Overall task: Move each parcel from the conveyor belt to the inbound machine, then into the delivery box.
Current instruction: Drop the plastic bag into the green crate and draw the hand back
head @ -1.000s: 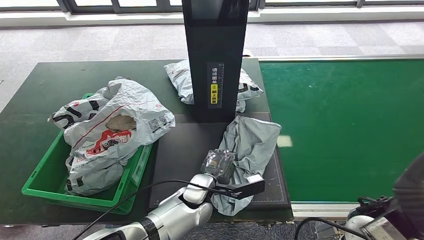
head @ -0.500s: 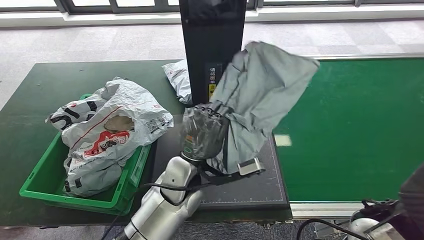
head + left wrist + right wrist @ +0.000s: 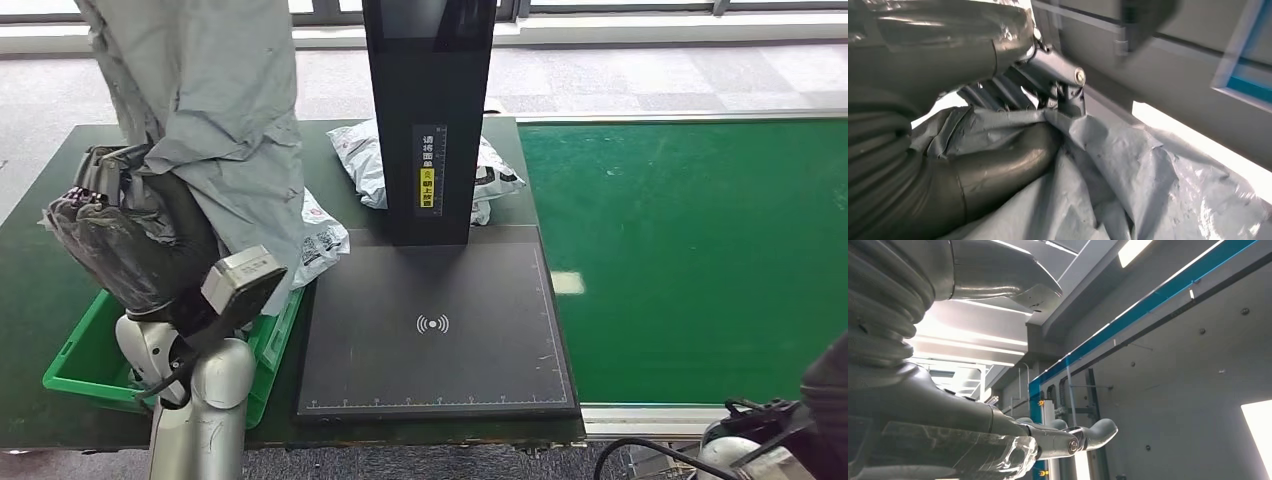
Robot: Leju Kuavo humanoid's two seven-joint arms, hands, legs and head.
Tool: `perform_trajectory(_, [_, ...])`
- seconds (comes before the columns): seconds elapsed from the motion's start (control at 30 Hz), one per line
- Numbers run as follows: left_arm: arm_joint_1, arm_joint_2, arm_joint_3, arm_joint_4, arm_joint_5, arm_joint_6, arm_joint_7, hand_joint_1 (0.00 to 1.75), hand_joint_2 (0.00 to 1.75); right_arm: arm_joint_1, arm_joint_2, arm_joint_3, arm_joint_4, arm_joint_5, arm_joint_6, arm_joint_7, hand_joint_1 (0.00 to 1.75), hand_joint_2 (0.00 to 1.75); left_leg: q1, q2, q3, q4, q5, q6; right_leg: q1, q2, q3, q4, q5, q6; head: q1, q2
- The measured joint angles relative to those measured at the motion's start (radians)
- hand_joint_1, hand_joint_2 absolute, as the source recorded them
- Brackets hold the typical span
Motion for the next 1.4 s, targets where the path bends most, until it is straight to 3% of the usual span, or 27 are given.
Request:
perform_trajectory(0.1, [-0.005,-0.002,0.142,0.052,0.003,-0.004,-0.010,1.75,1.75,0.000,0.000,0.000,-0.001,-0.001,0.000,0.000,0.00,1.75,0.000,0.000,0.000,0.000,0.001,-0.001,0.000,0.000,0.000,0.000,0.000,0.000,0.000,0.000])
perform_trajectory(0.3, [-0.028,-0.008,0.272,0.137,-0.040,-0.004,0.033,1.75,1.75,0.000,0.000,0.001,-0.002,-0.002,0.000,0.000,0.00,1.75,0.000,-0.001,0.000,0.000,0.001,-0.001,-0.001,-0.001,0.000,0.000,0.000,0.000,0.000,0.000])
perform_trajectory(0.4, [-0.090,-0.010,0.354,0.283,-0.122,-0.005,0.096,1.75,1.75,0.000,0.000,0.009,-0.002,-0.001,0.000,0.000,0.00,1.75,0.000,-0.003,0.000,0.000,0.001,-0.001,-0.001,-0.002,0.001,0.000,0.001,0.000,0.000,0.000])
perform_trajectory(0.57, [-0.169,-0.001,0.489,0.514,-0.183,-0.005,0.127,1.75,1.75,-0.002,0.000,0.020,-0.002,0.004,0.000,0.000,0.00,1.75,0.000,-0.001,0.001,0.000,0.002,-0.001,0.000,-0.001,0.001,0.000,0.001,0.000,0.000,0.000])
perform_trajectory(0.8, [-0.216,0.021,0.562,0.696,-0.205,-0.004,0.163,1.75,1.75,-0.004,0.000,0.034,-0.002,0.008,0.000,0.000,0.00,1.75,0.000,-0.002,0.000,0.000,0.002,-0.001,0.000,-0.001,0.001,0.000,0.001,0.000,0.000,0.000])
perform_trajectory(1.1, [-0.229,0.031,0.583,0.757,-0.206,-0.004,0.163,1.75,1.75,-0.004,0.000,0.035,-0.002,0.008,0.000,0.000,0.00,1.75,0.000,-0.002,0.000,0.000,0.002,-0.001,0.000,-0.001,0.001,0.000,0.001,0.000,0.000,0.000])
perform_trajectory(1.23, [-0.232,0.033,0.586,0.768,-0.203,-0.003,0.160,0.00,0.00,-0.004,0.000,0.035,-0.002,0.008,0.000,0.000,0.00,1.75,0.000,-0.002,0.000,0.000,0.002,-0.001,0.000,-0.001,0.001,0.000,0.001,0.000,0.000,0.000])
perform_trajectory(1.3, [-0.230,0.029,0.607,0.740,-0.138,-0.003,0.084,0.00,0.00,-0.005,0.001,0.035,-0.002,0.010,0.000,0.000,0.00,1.75,0.000,-0.002,-0.001,0.000,0.002,-0.001,0.000,-0.001,0.001,0.000,0.001,0.000,0.000,0.000])
perform_trajectory(1.4, [-0.230,0.008,0.686,0.632,0.044,0.000,-0.144,0.00,0.00,-0.006,0.001,0.035,0.001,0.012,0.000,0.000,0.00,1.75,0.001,-0.001,-0.001,0.000,0.002,-0.002,0.000,0.000,0.000,0.000,0.001,-0.001,0.000,0.000])
